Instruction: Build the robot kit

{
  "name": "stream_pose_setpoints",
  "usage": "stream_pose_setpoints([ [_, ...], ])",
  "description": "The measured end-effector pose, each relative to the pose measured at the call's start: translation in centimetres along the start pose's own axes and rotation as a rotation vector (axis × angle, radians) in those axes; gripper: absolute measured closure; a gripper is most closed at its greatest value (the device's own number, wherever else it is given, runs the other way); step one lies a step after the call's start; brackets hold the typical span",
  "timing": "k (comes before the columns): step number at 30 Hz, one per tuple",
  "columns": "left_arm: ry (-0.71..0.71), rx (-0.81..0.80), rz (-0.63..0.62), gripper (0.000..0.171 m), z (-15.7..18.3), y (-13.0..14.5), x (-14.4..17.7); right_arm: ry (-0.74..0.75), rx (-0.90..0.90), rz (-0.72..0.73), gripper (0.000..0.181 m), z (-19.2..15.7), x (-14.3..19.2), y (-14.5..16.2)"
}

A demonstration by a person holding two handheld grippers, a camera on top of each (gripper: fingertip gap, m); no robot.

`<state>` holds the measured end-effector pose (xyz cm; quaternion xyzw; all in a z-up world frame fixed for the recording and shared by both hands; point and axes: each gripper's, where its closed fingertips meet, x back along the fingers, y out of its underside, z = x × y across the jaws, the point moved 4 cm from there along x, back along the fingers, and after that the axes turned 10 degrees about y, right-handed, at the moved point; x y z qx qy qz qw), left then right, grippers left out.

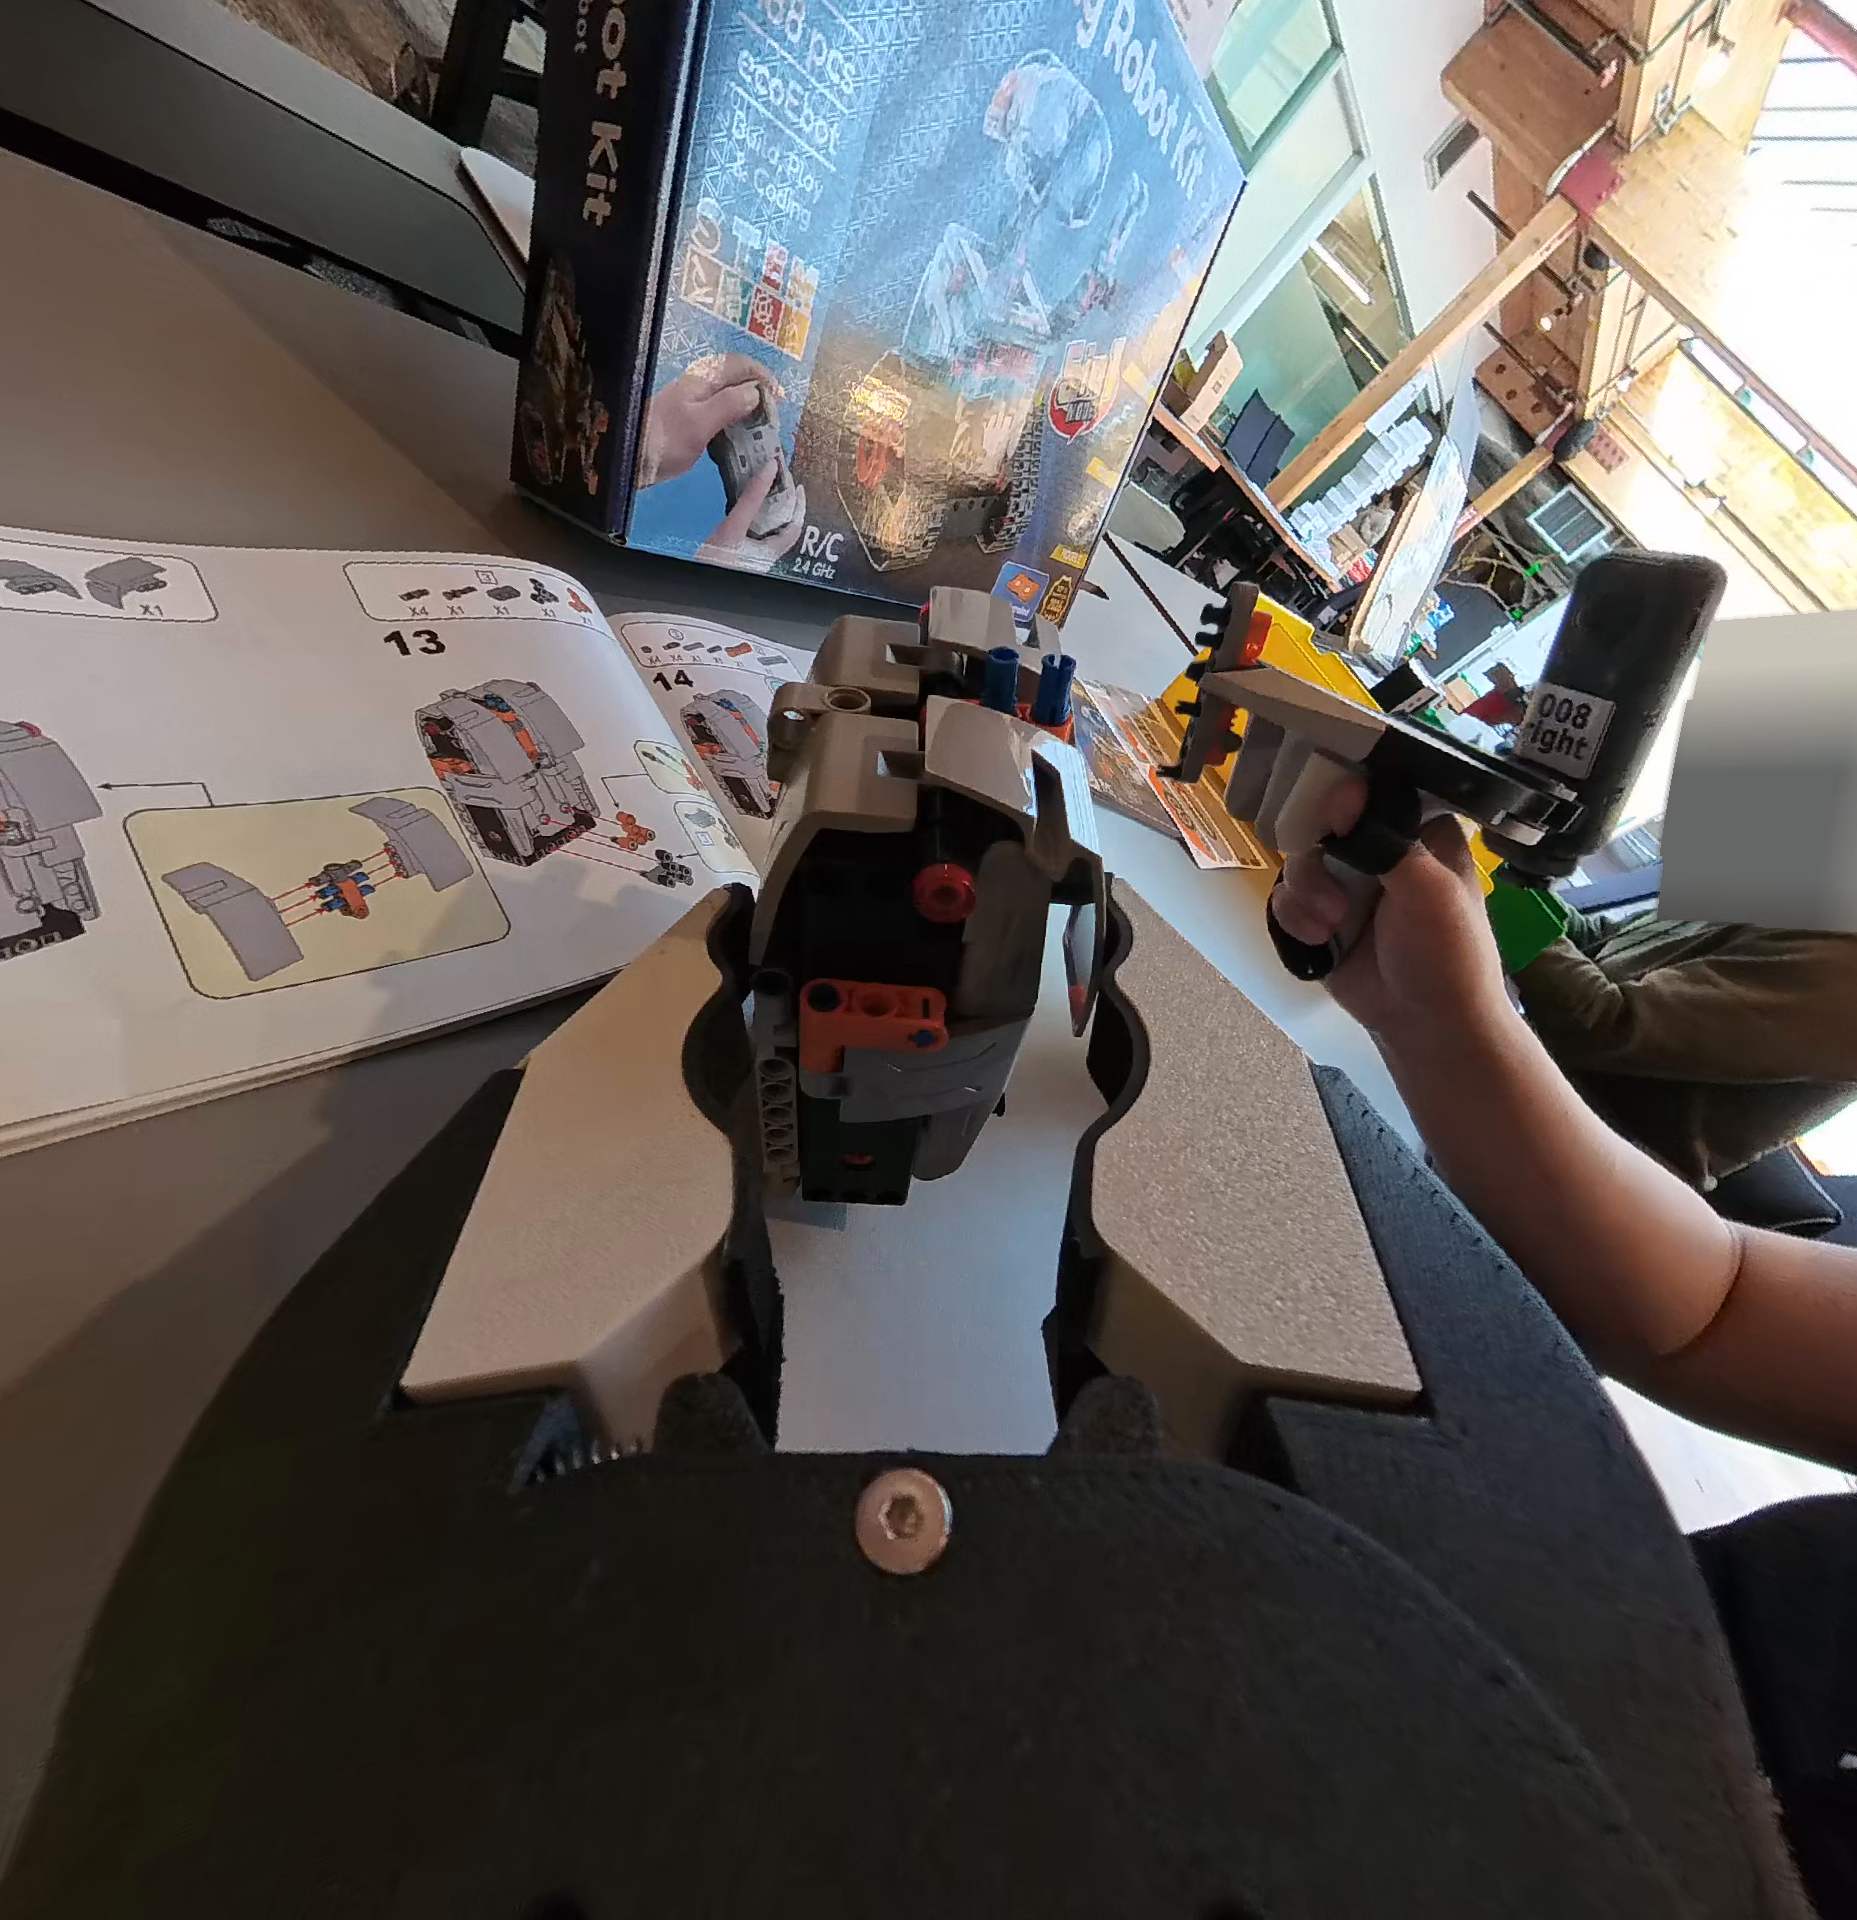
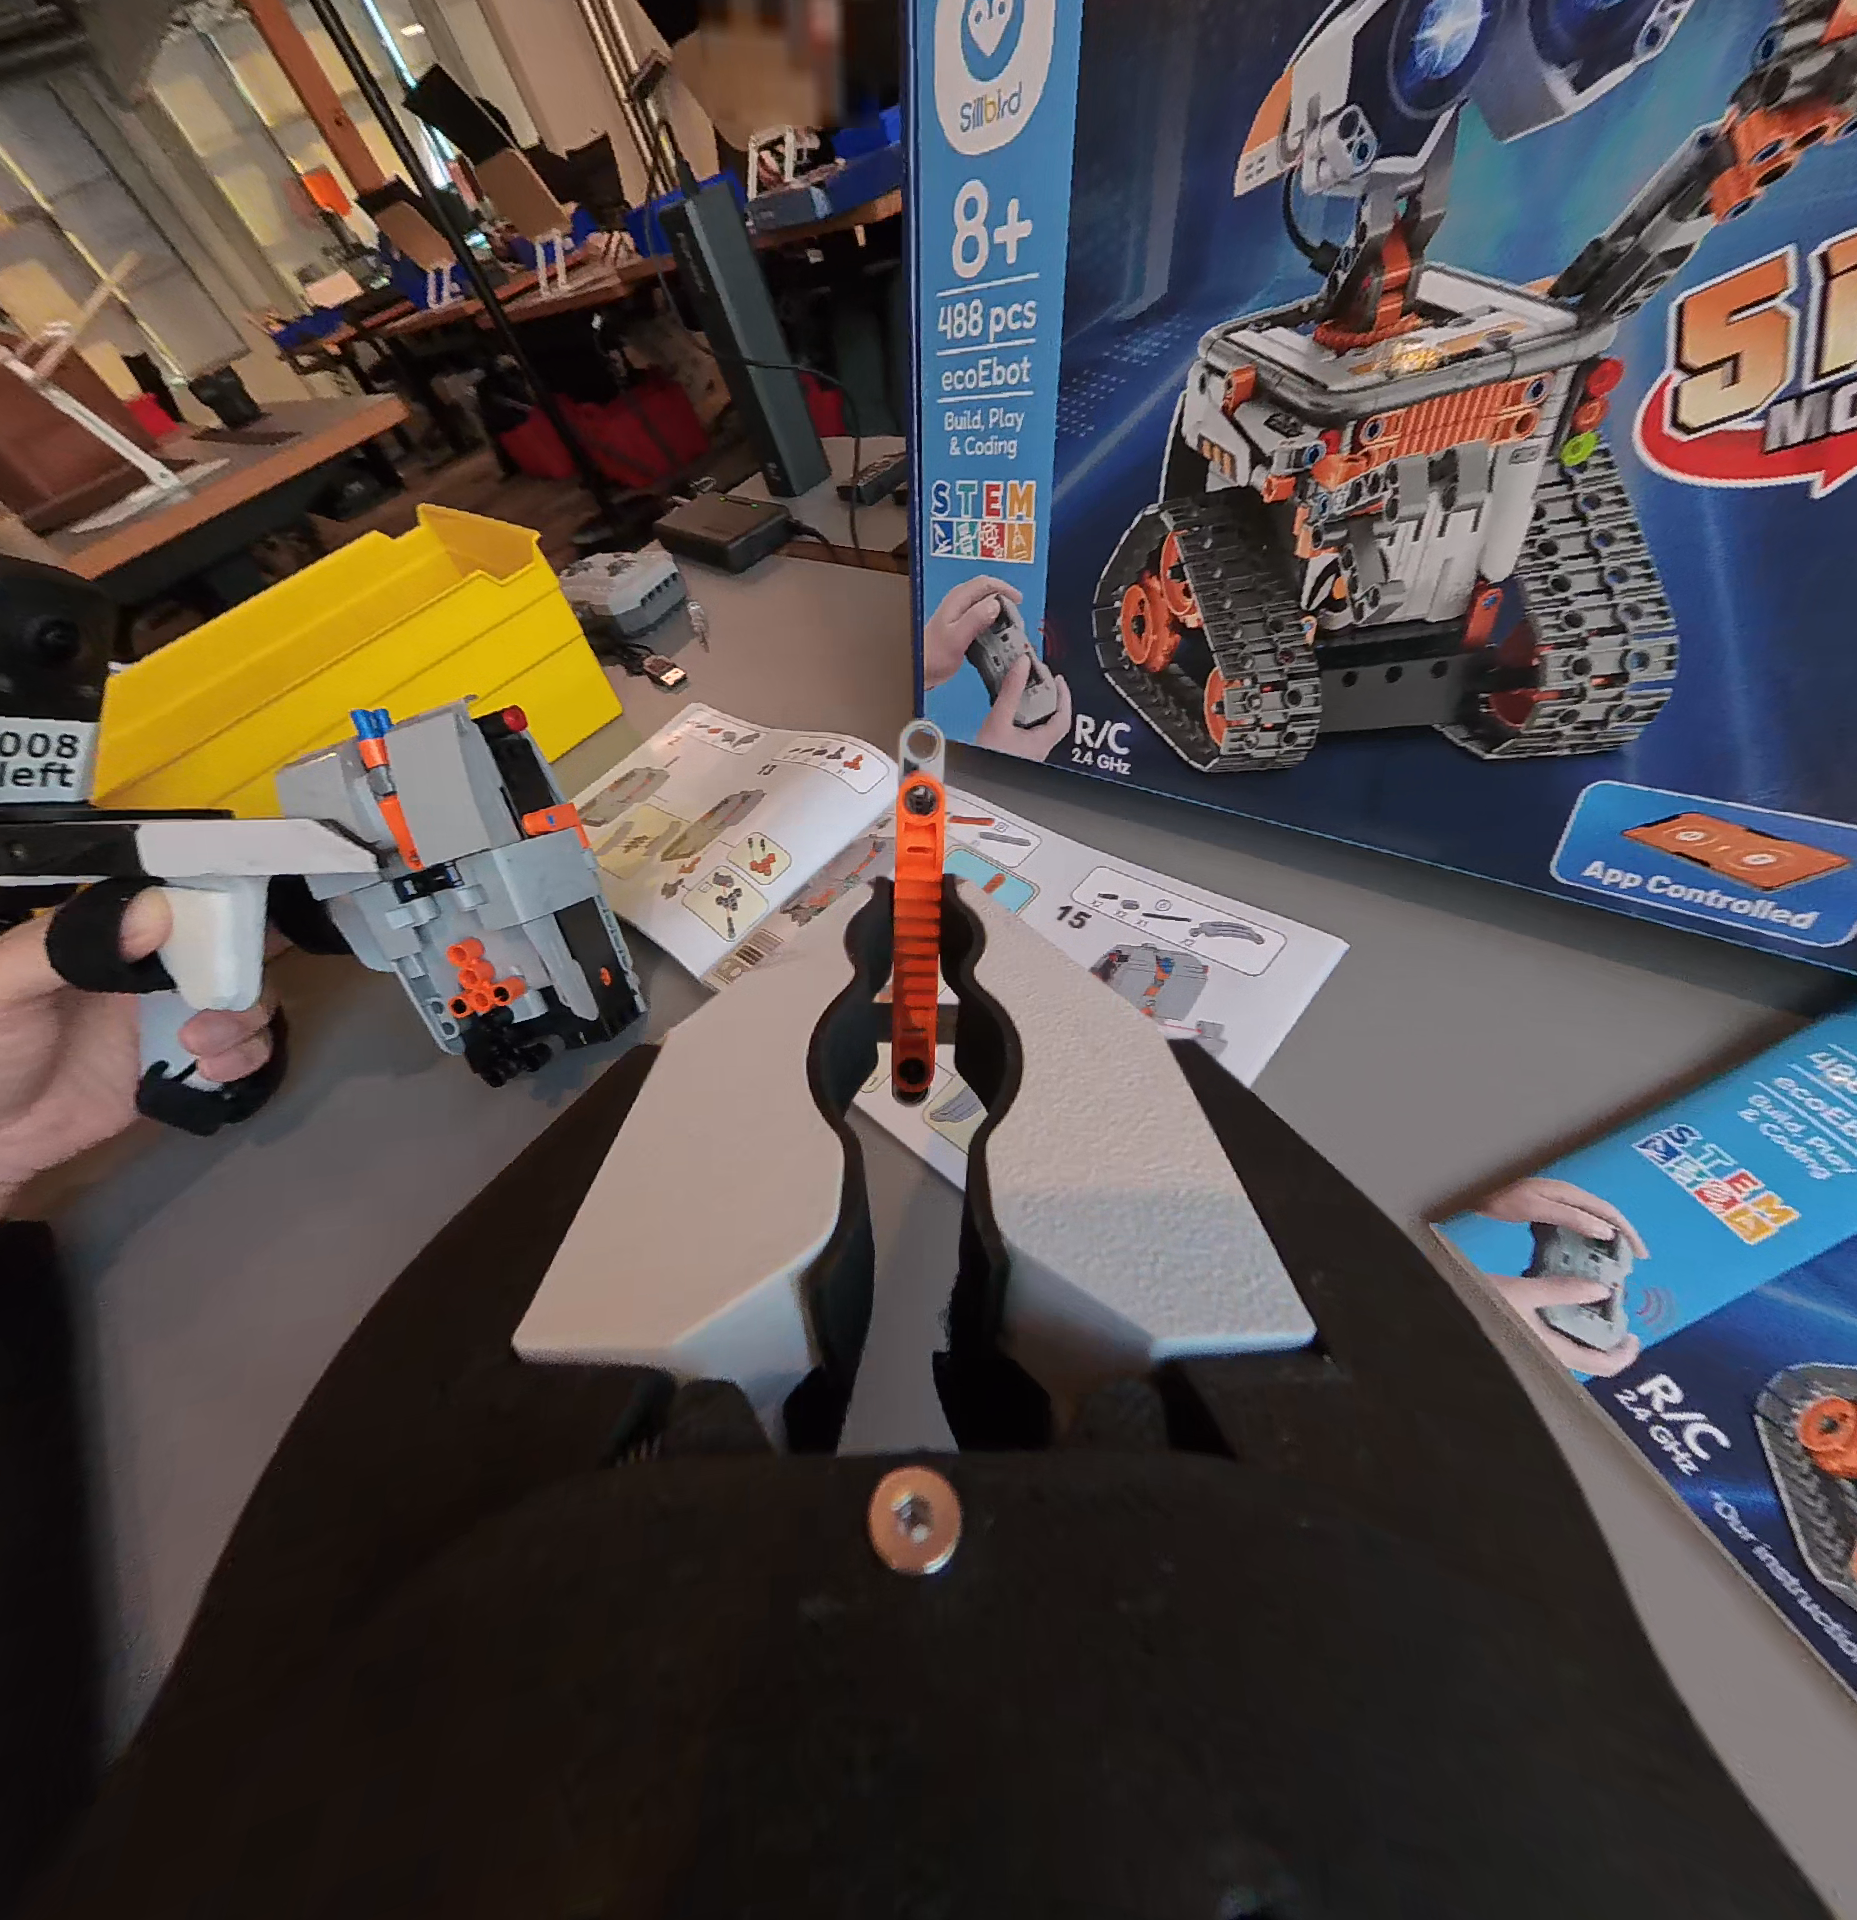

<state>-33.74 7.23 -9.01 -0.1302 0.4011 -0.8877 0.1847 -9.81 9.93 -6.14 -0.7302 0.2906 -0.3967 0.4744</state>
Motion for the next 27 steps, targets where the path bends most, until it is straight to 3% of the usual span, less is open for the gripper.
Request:
stream_pose_setpoints([
  [27,0.004,0.002,-0.02,0.107,0.24,0.15,-0.5,0.015,-0.014,-0.025,0.175,-0.2,-0.76,0.71],
])
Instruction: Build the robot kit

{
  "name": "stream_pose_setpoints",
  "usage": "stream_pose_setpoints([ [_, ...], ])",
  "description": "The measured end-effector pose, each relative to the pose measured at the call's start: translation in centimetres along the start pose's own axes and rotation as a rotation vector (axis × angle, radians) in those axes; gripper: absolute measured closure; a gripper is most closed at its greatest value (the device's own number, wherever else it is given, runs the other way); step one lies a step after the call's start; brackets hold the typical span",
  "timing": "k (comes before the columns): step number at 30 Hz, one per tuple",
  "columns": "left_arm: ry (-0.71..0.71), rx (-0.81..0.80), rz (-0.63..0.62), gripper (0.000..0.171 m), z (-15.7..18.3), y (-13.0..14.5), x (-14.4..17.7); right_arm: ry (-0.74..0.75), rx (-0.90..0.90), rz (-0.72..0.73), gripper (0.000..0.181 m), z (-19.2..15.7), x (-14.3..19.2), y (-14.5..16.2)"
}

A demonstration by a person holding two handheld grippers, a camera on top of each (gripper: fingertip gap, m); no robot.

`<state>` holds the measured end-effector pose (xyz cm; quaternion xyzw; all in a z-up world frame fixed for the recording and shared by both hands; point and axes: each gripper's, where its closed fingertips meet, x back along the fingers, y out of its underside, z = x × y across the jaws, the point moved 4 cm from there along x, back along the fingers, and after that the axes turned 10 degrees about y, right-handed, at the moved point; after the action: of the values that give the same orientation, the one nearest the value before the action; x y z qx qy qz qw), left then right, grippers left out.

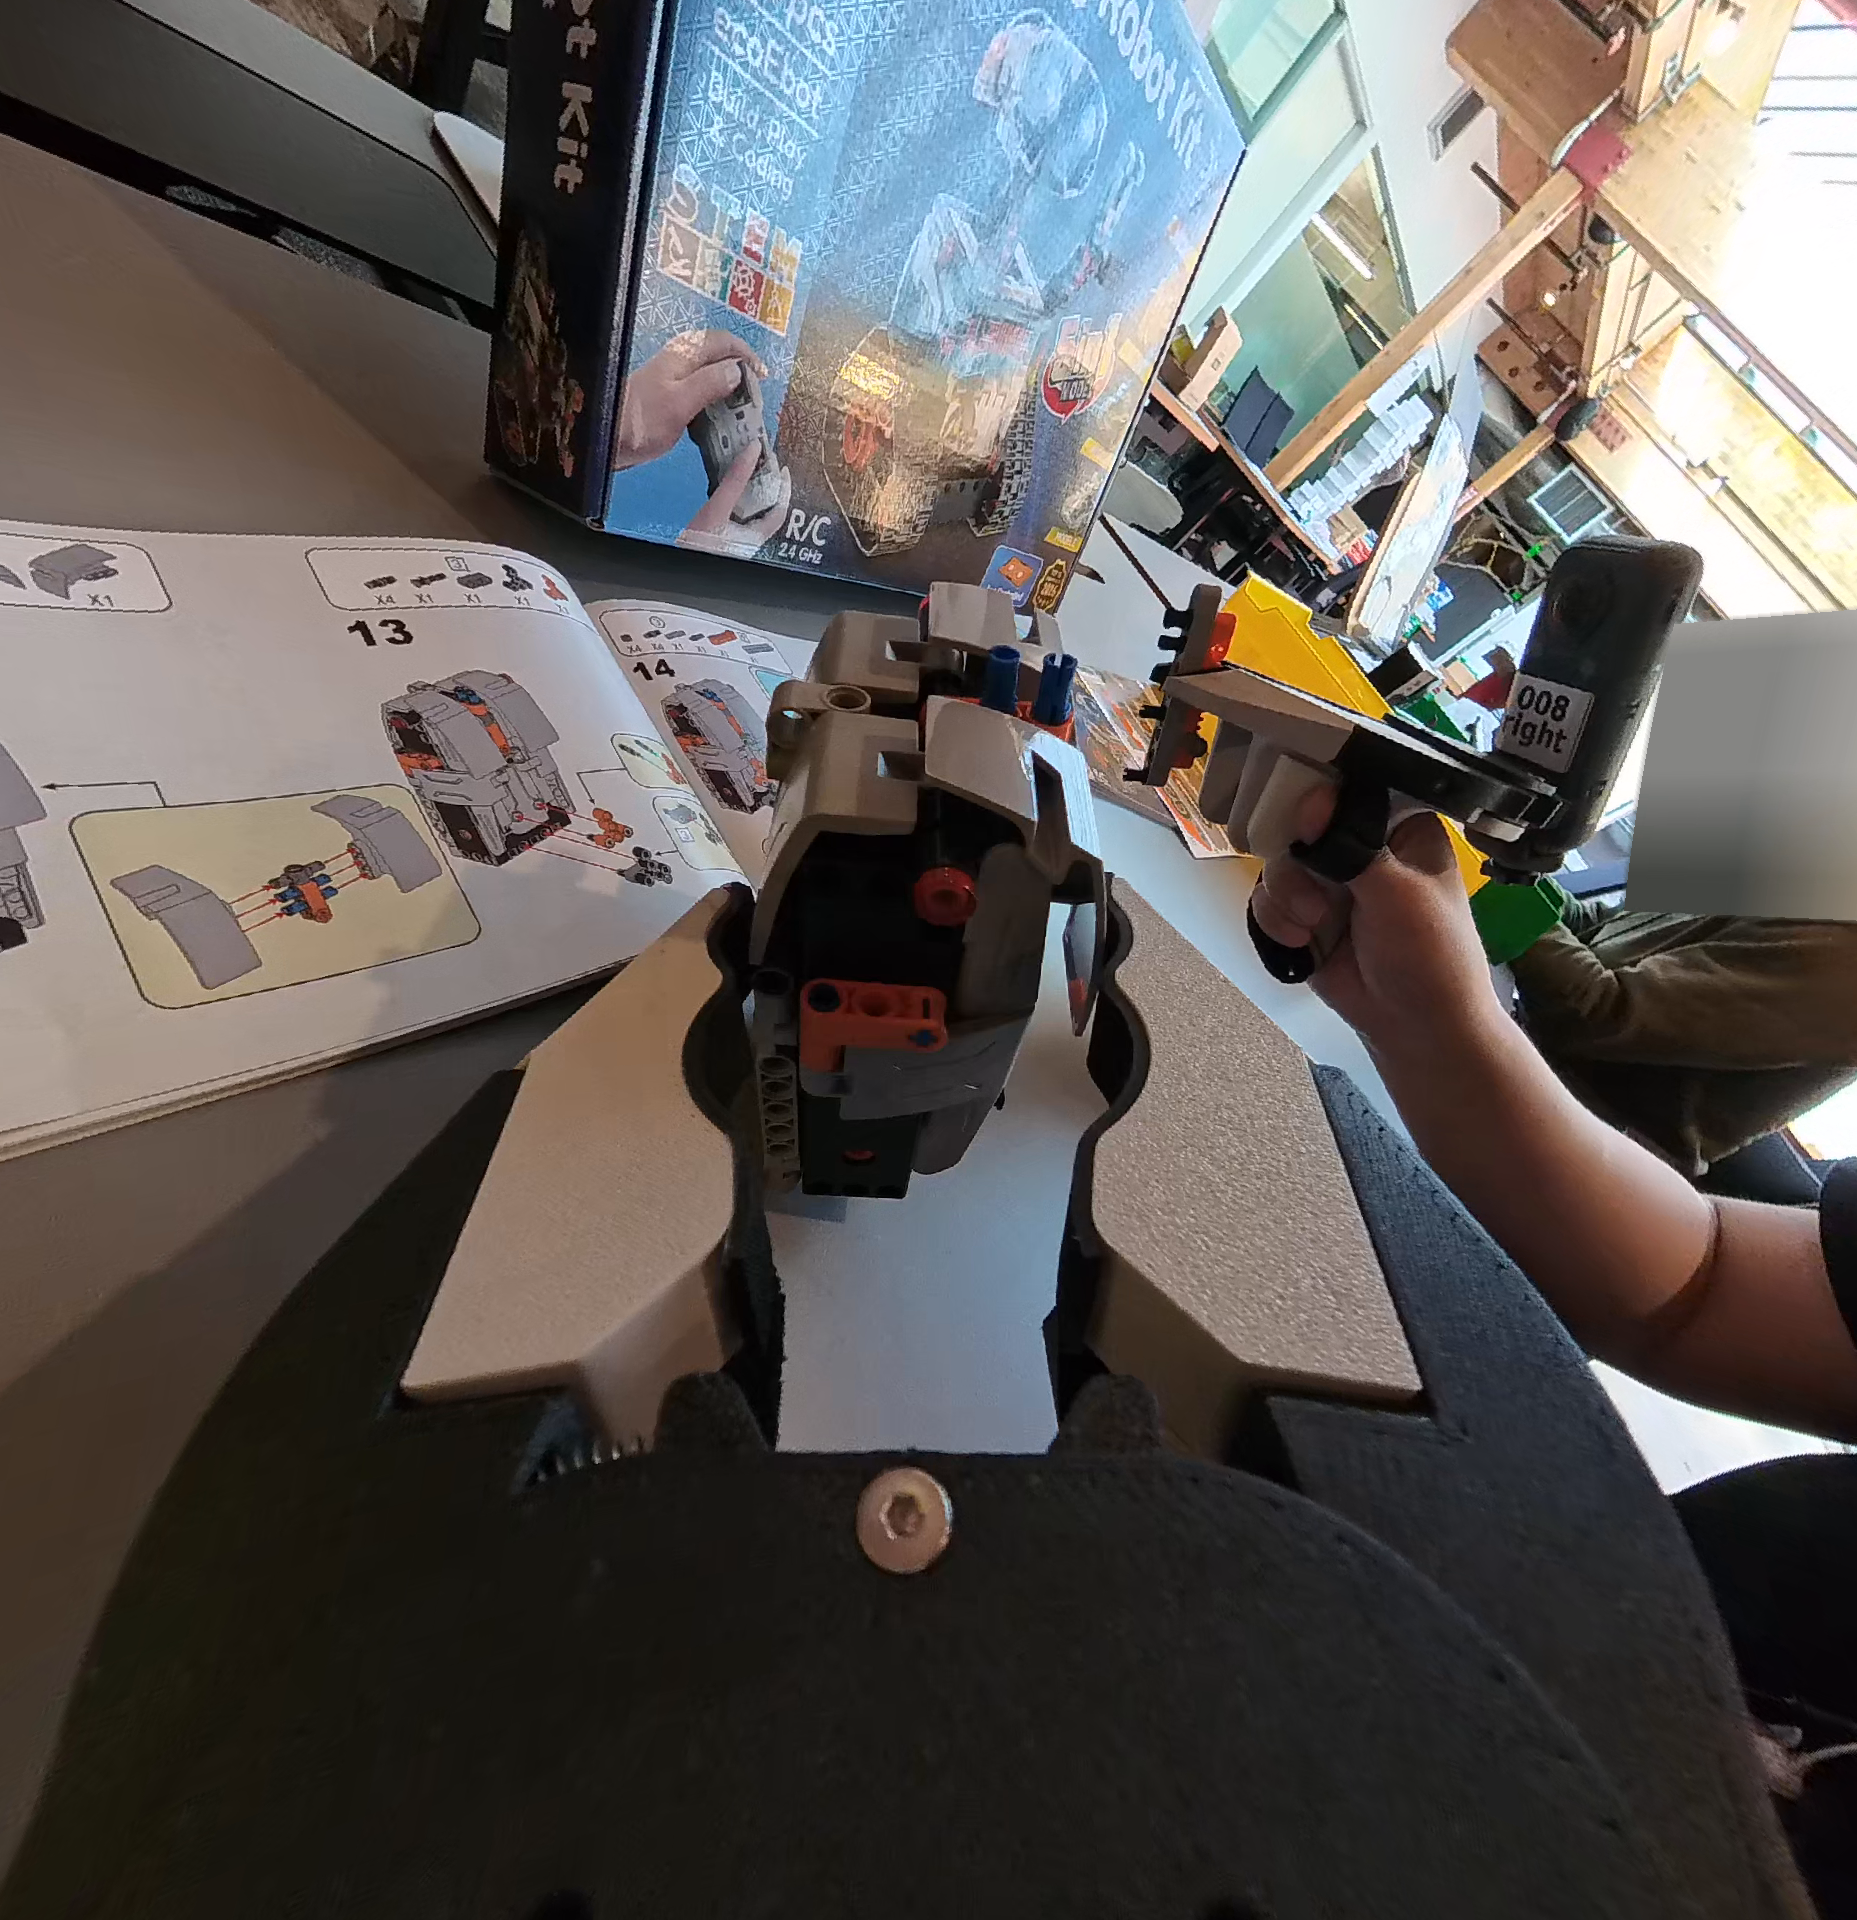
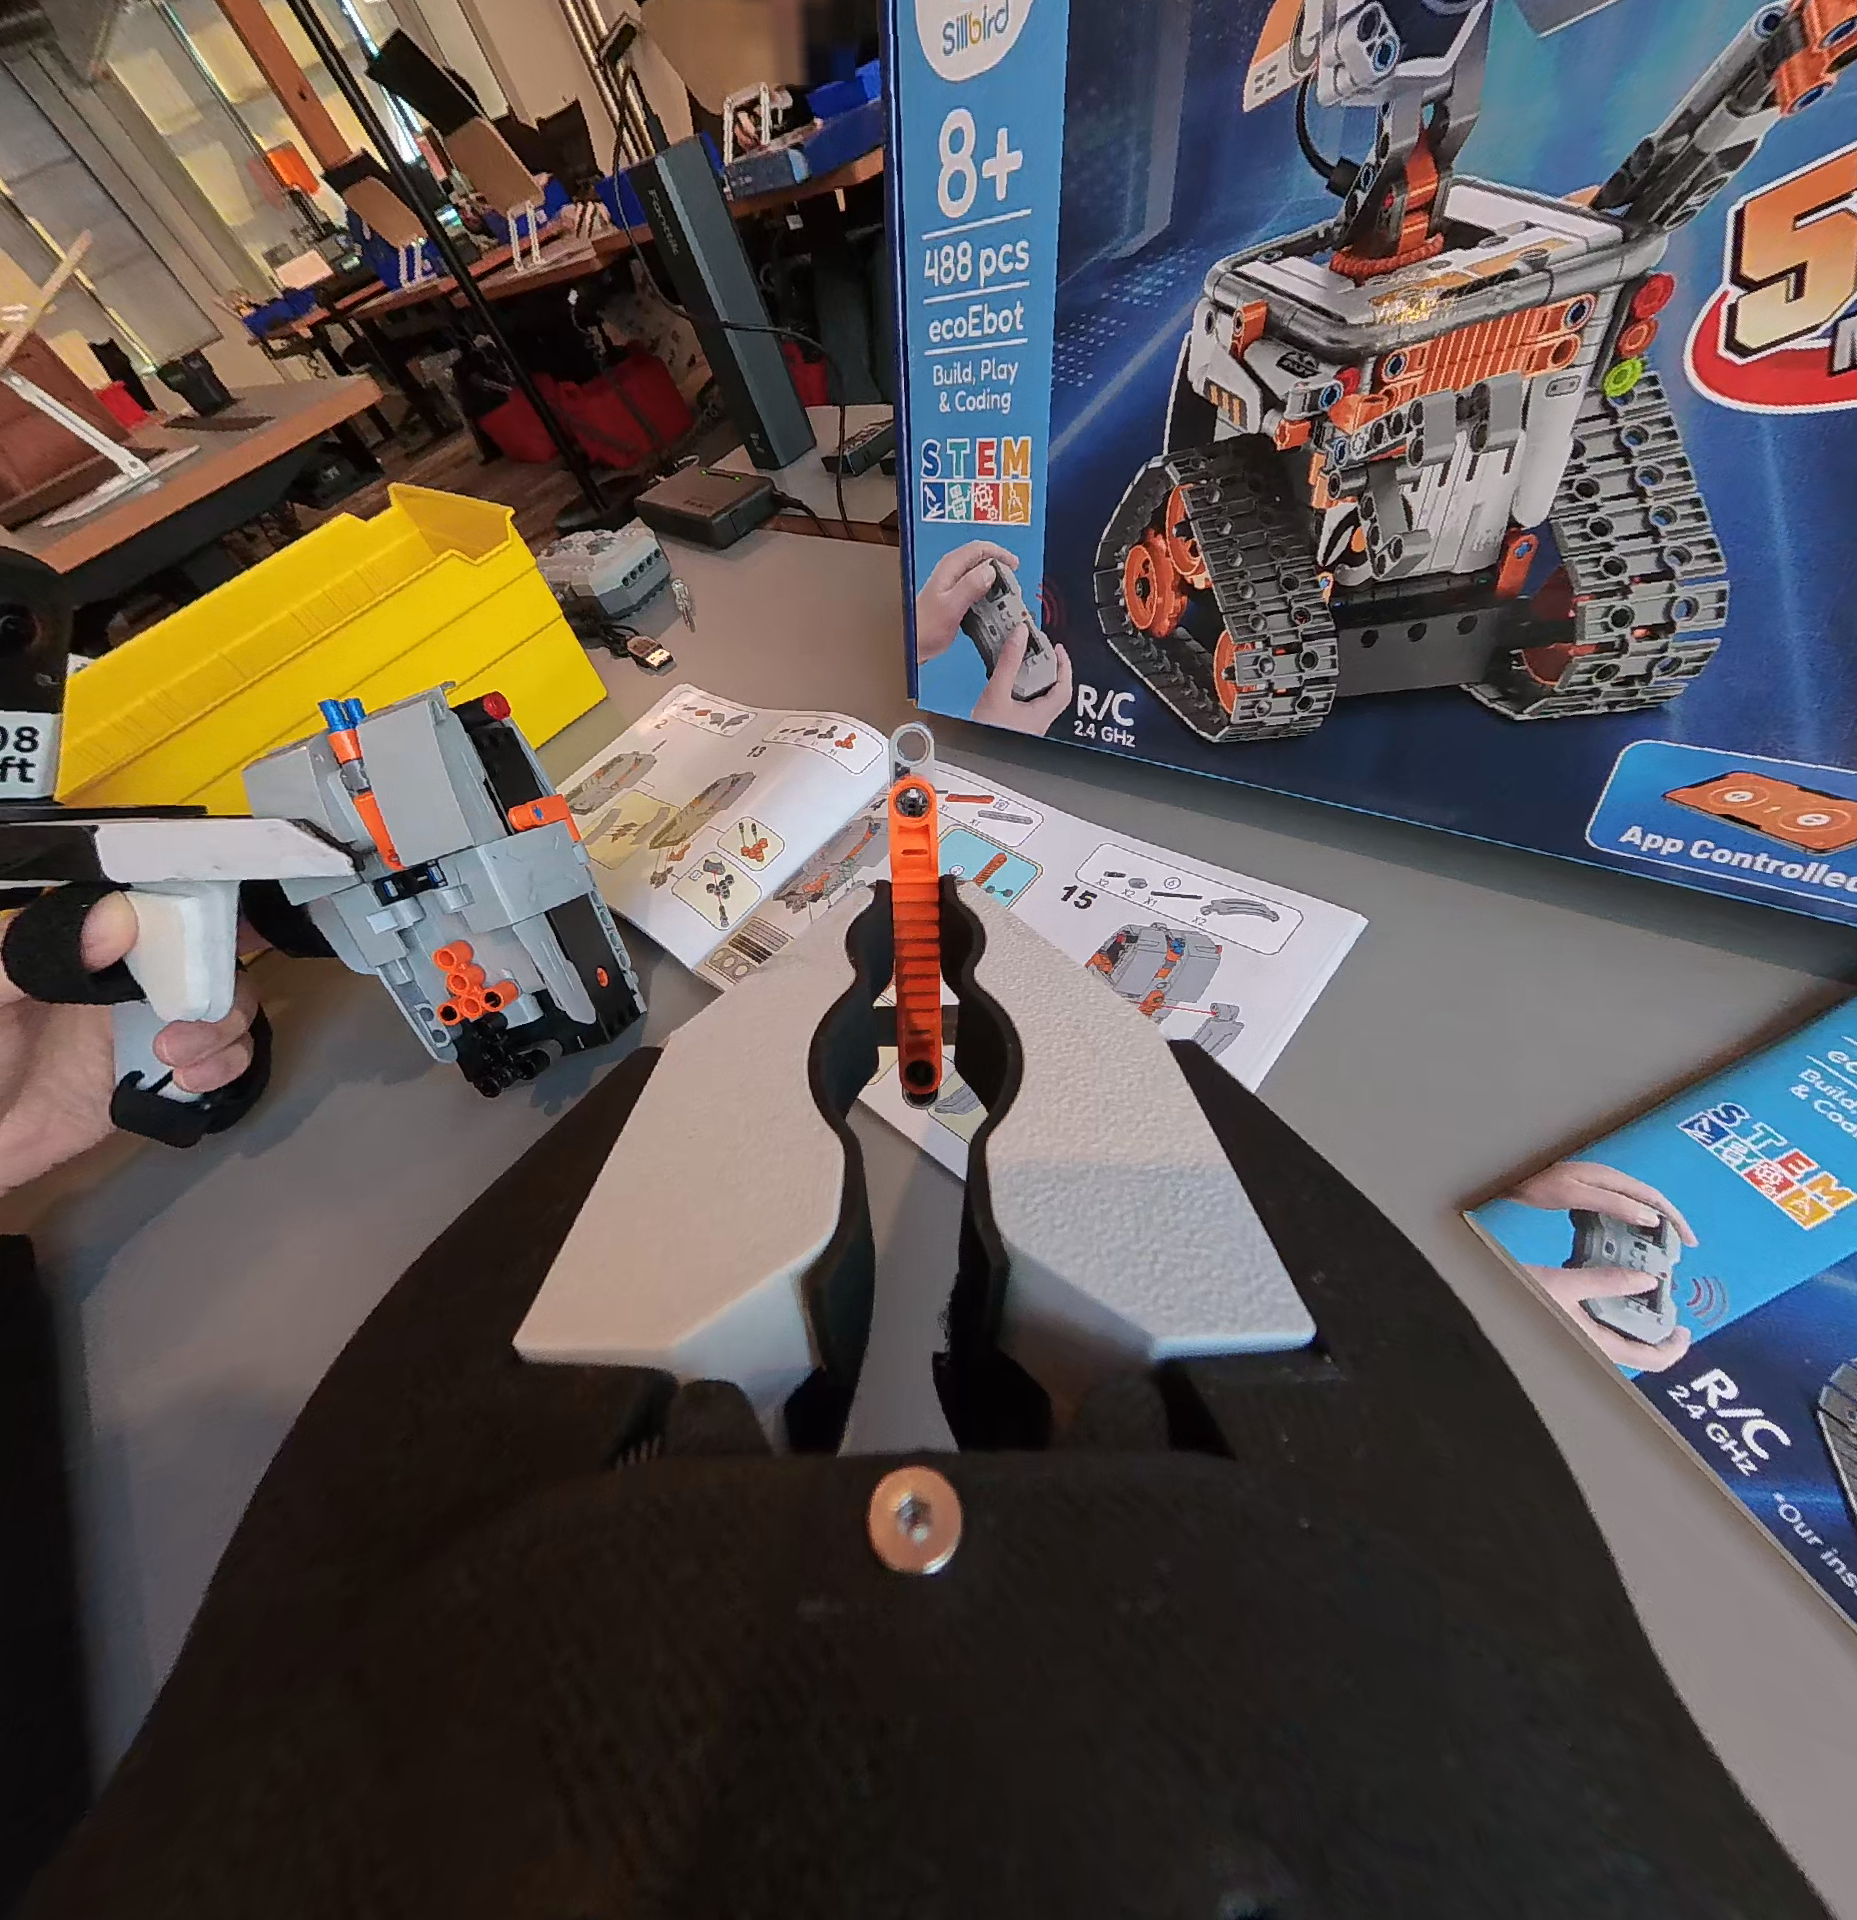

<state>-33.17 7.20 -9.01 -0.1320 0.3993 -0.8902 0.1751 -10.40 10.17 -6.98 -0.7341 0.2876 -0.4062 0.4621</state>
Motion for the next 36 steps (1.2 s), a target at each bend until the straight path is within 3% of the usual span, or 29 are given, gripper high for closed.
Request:
stream_pose_setpoints([
  [36,0.019,0.012,-0.004,0.107,0.13,0.13,-0.31,-0.078,0.013,-0.005,0.175,-0.21,-0.24,0.35],
])
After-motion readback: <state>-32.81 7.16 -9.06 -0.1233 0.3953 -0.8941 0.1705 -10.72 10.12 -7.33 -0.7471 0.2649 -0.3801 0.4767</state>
